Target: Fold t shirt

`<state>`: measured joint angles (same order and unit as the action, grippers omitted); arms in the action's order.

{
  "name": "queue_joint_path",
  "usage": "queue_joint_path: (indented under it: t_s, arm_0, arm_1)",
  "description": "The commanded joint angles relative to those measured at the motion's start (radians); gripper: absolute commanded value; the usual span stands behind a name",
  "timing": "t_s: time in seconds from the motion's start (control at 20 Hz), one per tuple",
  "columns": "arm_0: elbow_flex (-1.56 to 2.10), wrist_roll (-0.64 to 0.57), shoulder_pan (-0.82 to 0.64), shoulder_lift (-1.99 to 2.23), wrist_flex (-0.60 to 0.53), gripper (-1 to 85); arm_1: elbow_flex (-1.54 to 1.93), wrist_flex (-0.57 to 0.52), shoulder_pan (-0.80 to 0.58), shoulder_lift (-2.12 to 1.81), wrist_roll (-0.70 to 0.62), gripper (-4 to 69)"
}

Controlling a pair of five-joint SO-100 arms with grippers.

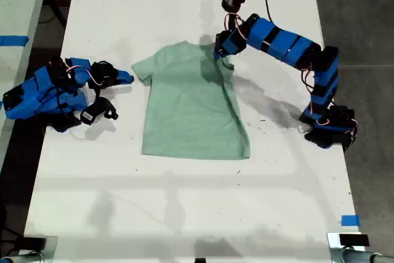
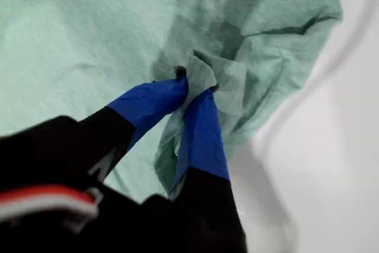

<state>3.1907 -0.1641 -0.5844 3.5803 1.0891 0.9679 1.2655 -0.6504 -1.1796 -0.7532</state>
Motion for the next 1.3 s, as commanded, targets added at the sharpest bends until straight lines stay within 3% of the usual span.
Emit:
queue_joint_path:
  t_s: [0.0, 0.1, 0.25, 0.45, 0.5, 0.7, 0.75, 0.95, 1.05, 1.15, 1.25]
  arm_0:
    - [0.018, 0.002, 0.008, 0.006, -0.023, -0.1]
    - [0.018, 0.002, 0.009, 0.006, -0.023, -0.1]
    - [0.018, 0.002, 0.009, 0.006, -0.023, -0.1]
    - [0.018, 0.002, 0.011, 0.006, -0.023, -0.1]
    - [0.018, 0.002, 0.011, 0.006, -0.023, -0.1]
    - [0.018, 0.002, 0.011, 0.006, -0.023, -0.1]
    - [0.018, 0.002, 0.009, 0.006, -0.023, -0.1]
    - [0.018, 0.002, 0.003, 0.006, -0.023, -0.1]
    - [0.018, 0.005, -0.006, 0.006, -0.023, -0.1]
    - [0.018, 0.006, -0.015, 0.006, -0.023, -0.1]
    - [0.02, 0.009, -0.015, 0.006, -0.023, -0.1]
  arm_1:
    - [-0.094, -0.107, 0.048, 0.043, -0.003, 0.3]
    - [-0.094, -0.164, 0.08, 0.087, 0.005, 1.4]
    - [-0.098, -0.173, 0.11, 0.112, 0.0, 29.5]
    - [-0.086, -0.098, 0.155, 0.018, 0.014, 33.5]
    - [-0.092, -0.051, 0.16, -0.028, 0.029, 33.2]
    - [-0.005, 0.334, 0.077, -0.307, 0.189, 32.5]
    - [0.091, 0.377, 0.055, -0.423, 0.199, 32.5]
    - [0.687, 0.374, 0.032, -1.042, 0.265, 27.5]
    - [1.06, 0.305, 0.08, -1.339, 0.295, 21.8]
    - [1.448, 0.176, 0.207, -1.66, 0.36, 13.6]
    - [1.769, 0.133, 0.333, -2.011, 0.448, 6.8]
